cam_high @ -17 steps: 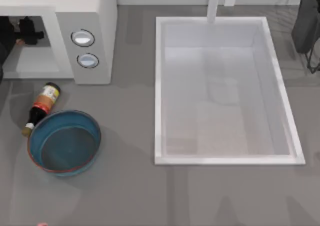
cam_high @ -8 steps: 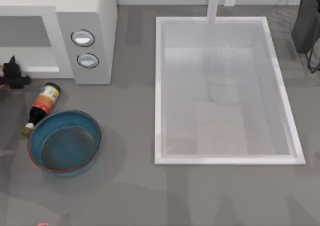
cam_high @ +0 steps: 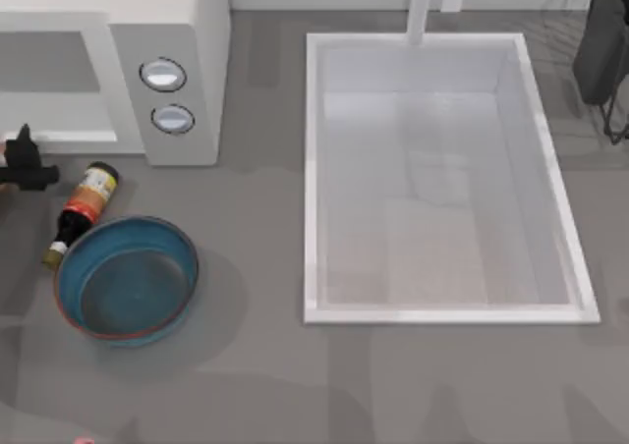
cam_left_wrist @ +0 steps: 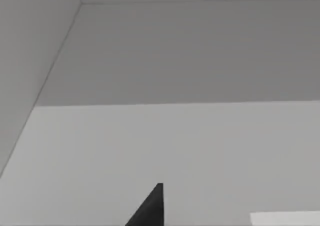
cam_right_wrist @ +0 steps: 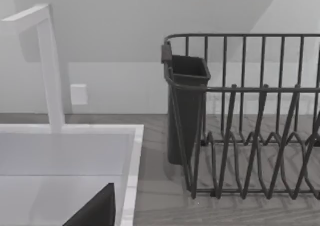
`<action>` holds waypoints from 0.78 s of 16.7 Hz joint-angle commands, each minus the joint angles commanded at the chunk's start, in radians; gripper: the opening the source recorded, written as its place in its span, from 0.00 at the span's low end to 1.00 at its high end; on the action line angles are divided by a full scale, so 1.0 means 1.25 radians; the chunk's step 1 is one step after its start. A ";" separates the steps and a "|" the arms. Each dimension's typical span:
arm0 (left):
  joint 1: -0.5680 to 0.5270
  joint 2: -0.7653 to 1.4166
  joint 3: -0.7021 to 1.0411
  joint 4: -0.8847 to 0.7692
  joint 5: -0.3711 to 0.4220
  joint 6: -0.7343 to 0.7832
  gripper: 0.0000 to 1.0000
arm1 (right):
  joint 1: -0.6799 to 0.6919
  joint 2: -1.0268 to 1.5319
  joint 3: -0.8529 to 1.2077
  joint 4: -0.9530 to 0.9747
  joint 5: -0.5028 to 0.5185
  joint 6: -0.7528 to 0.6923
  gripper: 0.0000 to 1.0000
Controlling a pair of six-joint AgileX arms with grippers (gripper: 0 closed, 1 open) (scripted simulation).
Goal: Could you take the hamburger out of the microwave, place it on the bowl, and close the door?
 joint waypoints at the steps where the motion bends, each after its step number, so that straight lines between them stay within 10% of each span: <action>1: 0.000 -0.002 0.001 -0.002 0.000 0.000 0.00 | 0.000 0.000 0.000 0.000 0.000 0.000 1.00; 13: 0.001 -0.303 0.014 -0.318 -0.004 0.001 0.00 | 0.000 0.000 0.000 0.000 0.000 0.000 1.00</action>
